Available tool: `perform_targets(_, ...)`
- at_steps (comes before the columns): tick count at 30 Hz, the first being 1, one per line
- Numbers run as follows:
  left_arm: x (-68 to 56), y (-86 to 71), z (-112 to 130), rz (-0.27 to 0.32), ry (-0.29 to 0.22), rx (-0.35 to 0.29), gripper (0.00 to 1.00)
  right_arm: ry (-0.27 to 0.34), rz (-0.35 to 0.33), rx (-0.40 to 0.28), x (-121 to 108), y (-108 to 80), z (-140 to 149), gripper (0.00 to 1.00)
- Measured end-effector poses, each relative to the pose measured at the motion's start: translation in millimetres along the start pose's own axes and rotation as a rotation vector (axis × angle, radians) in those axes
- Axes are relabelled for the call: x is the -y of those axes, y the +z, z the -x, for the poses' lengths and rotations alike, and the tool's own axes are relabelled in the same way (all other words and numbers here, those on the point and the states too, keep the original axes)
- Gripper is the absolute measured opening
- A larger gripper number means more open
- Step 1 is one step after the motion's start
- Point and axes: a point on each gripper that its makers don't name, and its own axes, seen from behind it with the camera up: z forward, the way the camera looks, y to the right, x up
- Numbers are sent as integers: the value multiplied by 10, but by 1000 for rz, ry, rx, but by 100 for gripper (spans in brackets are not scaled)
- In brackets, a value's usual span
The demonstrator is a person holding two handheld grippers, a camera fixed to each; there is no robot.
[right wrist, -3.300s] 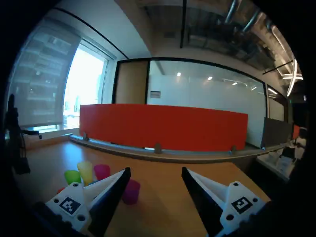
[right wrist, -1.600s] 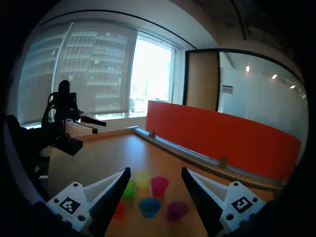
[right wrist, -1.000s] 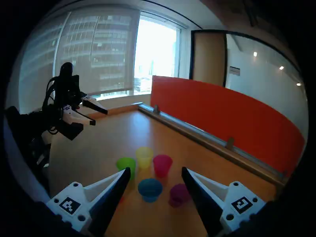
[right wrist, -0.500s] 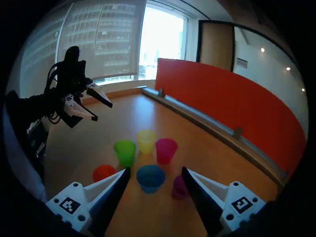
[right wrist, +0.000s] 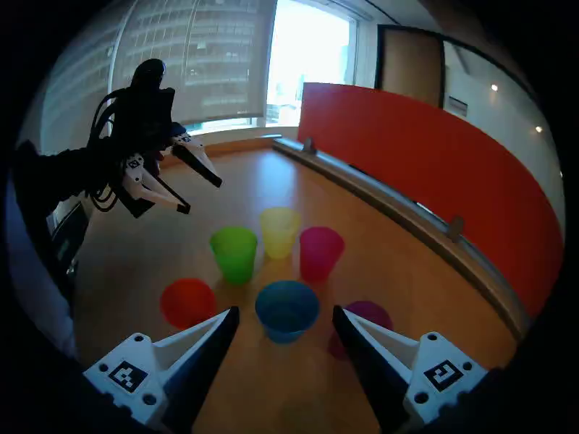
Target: Pour water
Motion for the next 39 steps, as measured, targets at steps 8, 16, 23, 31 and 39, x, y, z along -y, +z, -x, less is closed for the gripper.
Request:
perform_targets(8, -59, 134, 142, 27, 10, 37, 98, 10, -11, 19, 4, 142, 116, 100)
perform_targets(16, -67, 260, 266, 42, 3, 69, 99, 15, -26, 41, 29, 298, 226, 100)
perform_targets(23, -57, 375, 373, 53, 11, 100, 98, 15, -37, 62, 49, 409, 317, 100)
perform_targets(31, -85, 496, 425, 76, 26, 124, 98, 9, -39, 78, 32, 481, 386, 100)
perform_targets(39, -130, 578, 454, 92, 53, 146, 98, 5, -42, 84, 27, 576, 389, 100)
